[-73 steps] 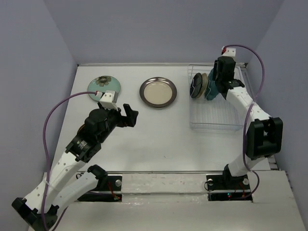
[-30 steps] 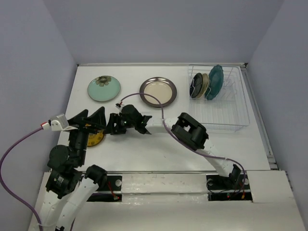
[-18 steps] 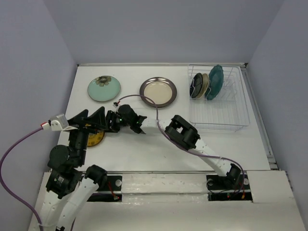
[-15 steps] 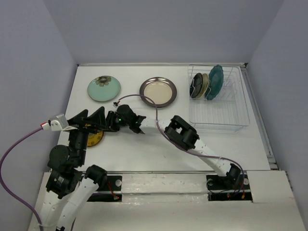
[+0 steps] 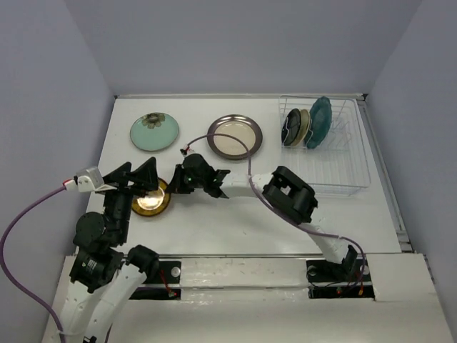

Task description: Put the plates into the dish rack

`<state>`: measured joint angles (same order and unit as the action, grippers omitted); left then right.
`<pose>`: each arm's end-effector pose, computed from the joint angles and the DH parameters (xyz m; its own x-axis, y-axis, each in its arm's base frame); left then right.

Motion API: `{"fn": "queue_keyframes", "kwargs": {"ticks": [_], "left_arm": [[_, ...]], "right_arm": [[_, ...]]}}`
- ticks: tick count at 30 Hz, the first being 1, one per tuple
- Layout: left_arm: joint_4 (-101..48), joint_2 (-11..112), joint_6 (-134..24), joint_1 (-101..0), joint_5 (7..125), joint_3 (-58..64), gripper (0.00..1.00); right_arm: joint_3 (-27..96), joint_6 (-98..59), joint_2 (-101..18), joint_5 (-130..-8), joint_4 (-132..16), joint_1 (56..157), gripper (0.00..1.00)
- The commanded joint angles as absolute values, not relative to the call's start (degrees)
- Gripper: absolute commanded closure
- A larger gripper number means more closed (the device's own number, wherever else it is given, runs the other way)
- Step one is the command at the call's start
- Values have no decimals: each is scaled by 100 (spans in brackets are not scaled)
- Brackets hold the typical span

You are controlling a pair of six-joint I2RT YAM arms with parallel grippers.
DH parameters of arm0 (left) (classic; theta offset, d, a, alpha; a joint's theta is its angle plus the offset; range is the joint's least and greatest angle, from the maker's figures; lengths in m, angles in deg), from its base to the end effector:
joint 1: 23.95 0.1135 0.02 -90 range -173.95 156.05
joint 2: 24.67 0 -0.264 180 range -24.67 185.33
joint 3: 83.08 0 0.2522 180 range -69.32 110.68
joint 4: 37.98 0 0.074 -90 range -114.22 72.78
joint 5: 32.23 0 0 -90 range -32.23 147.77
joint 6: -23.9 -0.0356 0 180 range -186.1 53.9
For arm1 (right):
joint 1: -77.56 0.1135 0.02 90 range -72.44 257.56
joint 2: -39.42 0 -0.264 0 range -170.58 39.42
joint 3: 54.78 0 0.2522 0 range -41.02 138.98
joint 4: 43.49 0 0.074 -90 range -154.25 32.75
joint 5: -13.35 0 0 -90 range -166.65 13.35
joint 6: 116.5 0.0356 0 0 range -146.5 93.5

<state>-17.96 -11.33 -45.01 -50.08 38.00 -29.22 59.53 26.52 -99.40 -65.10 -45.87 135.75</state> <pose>0.0552 -0.0136 0.3759 0.2466 -0.4981 -0.8313 0.2344 0.8630 -0.4476 0.2814 0.4671 0.1335 -0.8837 0.0601 -0.4642 -0.3670 0.5264 0.7669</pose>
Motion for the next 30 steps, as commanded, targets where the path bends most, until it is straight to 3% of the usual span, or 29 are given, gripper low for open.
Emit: {"fn": "queue_keyframes", "kwargs": {"ticks": [1,5,10,15,21,30], "left_arm": [[-2070,-1026,-4535,-4953,3659,-2933,1],[-2070,-903,-4518,-4918,3799,-2924,1],[-2106,-797,-4527,-4813,4124,-2897,1],[-2167,-762,-4509,-4707,4405,-2915,1],[-2176,-727,-4509,-4698,4555,-2915,1],[-2220,-569,-4518,-4680,4863,-2906,1]], "right_arm": [[4813,1036,-7614,-8301,-4362,13242,93],[3214,147,-5729,-9481,-4712,12470,93],[3201,-2098,-4374,-12491,-5838,11835,93],[3561,-3429,-3740,-13342,-6199,10878,93],[4097,-3968,-3906,-13545,-6270,10279,93],[5292,-4171,-5268,-13572,-7227,9866,93]]}}
